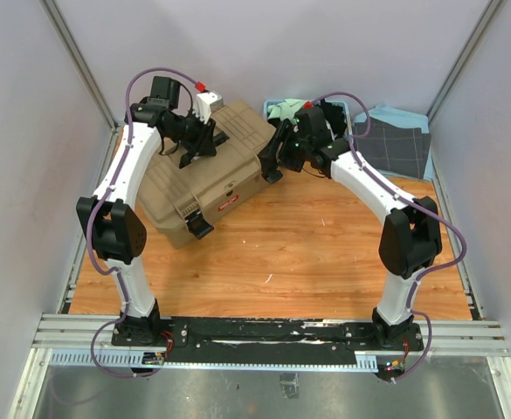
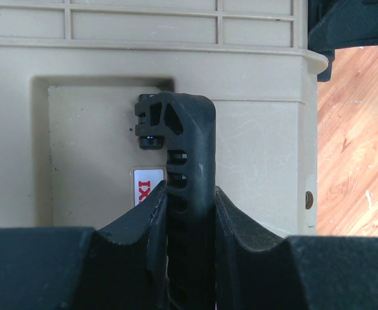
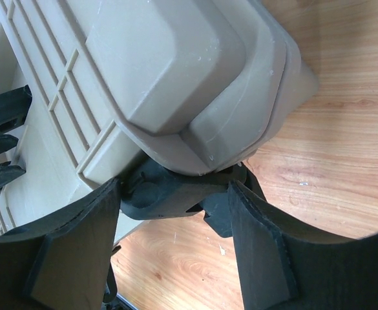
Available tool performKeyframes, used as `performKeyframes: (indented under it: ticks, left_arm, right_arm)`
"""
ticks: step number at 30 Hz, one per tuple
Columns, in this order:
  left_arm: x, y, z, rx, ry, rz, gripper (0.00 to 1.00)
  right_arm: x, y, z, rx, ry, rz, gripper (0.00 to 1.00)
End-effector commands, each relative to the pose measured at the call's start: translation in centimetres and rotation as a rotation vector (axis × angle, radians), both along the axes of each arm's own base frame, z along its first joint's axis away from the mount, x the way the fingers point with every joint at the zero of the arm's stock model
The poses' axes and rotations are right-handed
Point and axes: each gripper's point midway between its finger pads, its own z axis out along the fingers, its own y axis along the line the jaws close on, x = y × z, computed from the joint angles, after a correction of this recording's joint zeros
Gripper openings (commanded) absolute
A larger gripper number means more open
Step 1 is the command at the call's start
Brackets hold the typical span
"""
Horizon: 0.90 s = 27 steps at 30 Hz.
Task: Pack the tool kit
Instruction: Close the toolbox at the center of the board.
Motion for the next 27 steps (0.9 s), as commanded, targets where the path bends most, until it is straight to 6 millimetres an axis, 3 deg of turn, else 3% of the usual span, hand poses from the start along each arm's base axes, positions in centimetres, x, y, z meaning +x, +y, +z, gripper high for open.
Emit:
performKeyframes:
  ticks: [1,17,27]
  left_arm:
    - [-2.2,-0.5,-4.5,0.041,0.174,-0.040,0.00]
    - [-2.1,-0.2,-4.4,0.033,0.178,-0.027,0.00]
    - [-2.2,-0.1,-4.6,0.011,0.202,-0.014,0.00]
  right_arm:
    - [-8.9,-4.4,-14.2,-0.365,0.434,0.056,0.47]
    - [-13.7,-0.6,-18.0,-0.240,0.607,0.104,0.48]
    - [-15.6,0.4,-19.6,-0.231,0.675,0.138,0.48]
